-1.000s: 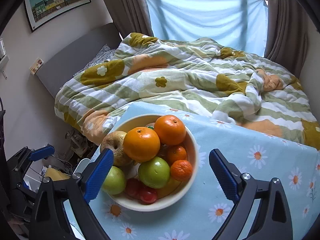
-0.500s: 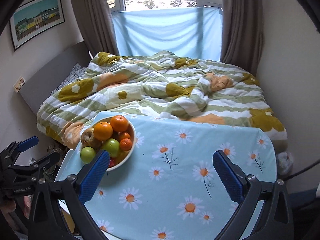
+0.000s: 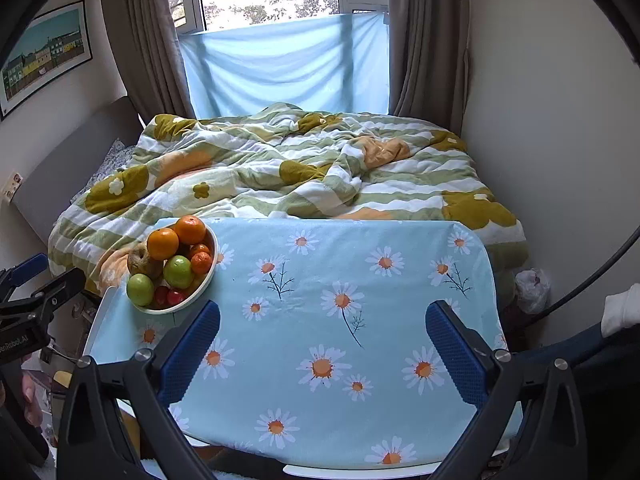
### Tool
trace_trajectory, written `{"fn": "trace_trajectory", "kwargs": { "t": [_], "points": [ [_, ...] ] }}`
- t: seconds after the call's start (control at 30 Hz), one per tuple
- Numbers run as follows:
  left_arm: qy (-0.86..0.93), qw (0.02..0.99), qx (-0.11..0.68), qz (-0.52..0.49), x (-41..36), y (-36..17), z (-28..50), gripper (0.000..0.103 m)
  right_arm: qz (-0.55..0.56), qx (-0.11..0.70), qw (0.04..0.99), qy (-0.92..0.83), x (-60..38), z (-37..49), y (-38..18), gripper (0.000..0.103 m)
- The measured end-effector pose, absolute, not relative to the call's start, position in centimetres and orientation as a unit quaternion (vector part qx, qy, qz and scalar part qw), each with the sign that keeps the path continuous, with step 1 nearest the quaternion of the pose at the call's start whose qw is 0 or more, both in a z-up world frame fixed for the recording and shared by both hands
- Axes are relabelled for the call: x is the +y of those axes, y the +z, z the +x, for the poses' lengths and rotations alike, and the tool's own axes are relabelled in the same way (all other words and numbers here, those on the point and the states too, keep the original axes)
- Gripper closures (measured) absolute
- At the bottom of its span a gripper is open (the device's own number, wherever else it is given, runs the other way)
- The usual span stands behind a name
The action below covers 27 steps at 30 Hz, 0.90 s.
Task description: Organize fruits
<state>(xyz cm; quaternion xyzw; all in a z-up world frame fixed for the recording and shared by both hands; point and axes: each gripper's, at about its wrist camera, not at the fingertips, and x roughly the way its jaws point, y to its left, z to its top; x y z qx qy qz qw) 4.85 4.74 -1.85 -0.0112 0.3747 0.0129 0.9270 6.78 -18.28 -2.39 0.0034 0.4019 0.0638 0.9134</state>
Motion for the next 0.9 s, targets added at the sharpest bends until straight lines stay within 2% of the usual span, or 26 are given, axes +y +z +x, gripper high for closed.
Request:
{"fn": "trace_trajectory", "kwargs": {
  "t": [0.9],
  "points": [
    [0.000, 0.934, 0.358, 0.000, 3.6, -1.1, 5.3, 0.000, 0.012, 0.387, 0.921, 0.039, -19.5, 6.7, -1.6, 0.000]
  ]
}}
